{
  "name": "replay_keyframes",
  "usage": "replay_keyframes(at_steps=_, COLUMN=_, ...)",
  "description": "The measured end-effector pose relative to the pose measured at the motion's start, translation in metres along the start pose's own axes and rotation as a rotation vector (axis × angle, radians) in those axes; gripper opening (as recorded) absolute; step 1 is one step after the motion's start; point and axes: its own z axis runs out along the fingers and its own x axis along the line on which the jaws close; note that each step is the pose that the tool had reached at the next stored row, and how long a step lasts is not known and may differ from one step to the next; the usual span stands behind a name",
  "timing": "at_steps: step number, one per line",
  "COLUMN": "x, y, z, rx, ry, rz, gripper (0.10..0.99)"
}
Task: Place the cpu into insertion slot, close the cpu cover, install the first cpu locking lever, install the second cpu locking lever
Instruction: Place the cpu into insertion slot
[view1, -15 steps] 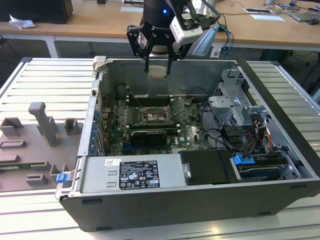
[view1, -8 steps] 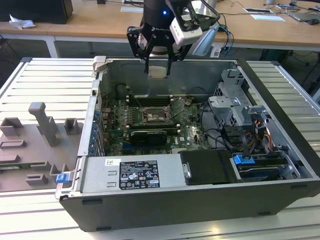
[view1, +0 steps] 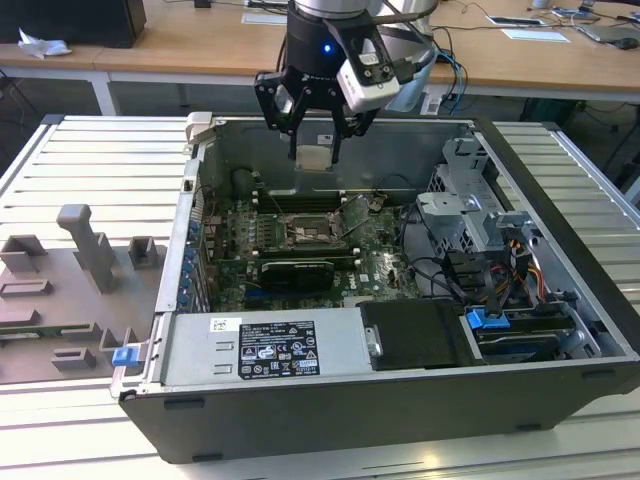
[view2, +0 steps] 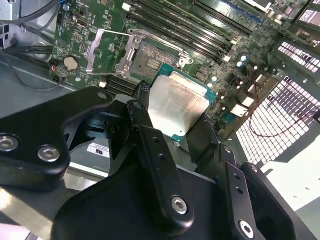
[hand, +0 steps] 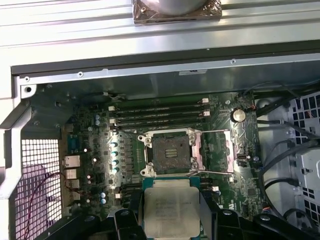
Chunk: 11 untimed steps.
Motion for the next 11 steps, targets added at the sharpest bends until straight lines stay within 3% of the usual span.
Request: replay_keyframes(at_steps=11, x=-0.0002, y=-0.0009, z=0.0094, rx=0.000, ry=0.0019, rz=0.000, gripper=0.541)
